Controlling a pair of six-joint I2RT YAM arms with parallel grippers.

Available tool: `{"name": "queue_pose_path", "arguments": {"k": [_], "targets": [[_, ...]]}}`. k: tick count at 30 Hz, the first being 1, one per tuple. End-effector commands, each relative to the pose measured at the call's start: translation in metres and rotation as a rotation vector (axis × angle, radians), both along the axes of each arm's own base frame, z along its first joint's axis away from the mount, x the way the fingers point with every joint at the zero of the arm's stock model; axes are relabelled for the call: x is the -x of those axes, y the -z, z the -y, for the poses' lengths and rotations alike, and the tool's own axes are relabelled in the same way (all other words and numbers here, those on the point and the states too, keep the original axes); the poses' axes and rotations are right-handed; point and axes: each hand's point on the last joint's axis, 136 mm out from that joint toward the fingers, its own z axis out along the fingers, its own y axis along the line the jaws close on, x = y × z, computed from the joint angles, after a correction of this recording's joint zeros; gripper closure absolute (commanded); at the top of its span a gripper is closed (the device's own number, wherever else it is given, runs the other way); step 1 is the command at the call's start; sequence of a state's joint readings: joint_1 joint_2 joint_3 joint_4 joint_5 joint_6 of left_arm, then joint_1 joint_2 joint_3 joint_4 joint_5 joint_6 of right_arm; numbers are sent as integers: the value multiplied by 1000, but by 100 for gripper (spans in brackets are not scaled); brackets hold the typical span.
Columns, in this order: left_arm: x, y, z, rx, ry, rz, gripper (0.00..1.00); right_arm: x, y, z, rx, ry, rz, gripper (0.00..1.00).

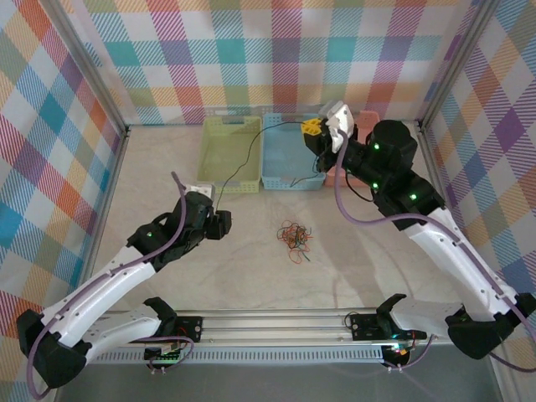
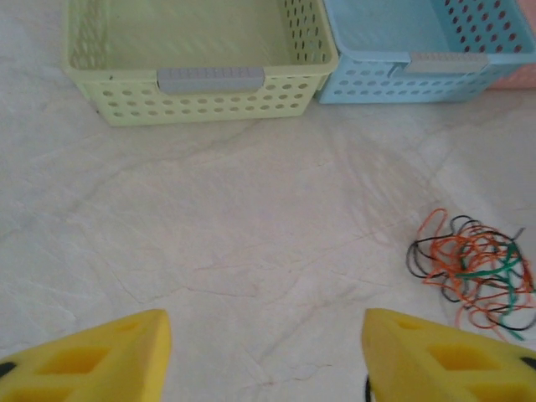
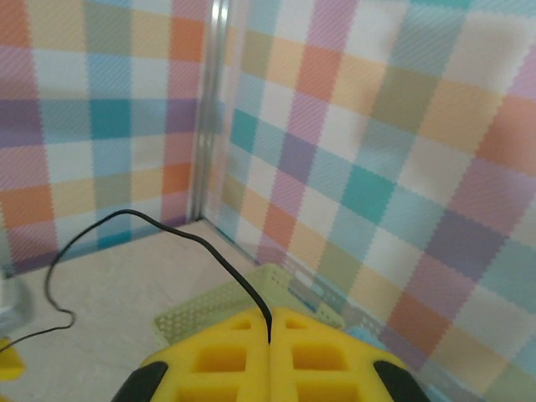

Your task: Untangle the cables

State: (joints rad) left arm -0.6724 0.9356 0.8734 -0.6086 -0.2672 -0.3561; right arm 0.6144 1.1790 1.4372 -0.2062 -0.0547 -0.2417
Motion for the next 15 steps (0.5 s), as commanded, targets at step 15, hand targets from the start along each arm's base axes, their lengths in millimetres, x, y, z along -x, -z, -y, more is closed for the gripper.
{"name": "queue_pose_path", "arguments": {"k": [15], "targets": [[78, -69, 41, 393, 371, 7, 12, -111, 45, 20, -152, 365, -328, 100]]}}
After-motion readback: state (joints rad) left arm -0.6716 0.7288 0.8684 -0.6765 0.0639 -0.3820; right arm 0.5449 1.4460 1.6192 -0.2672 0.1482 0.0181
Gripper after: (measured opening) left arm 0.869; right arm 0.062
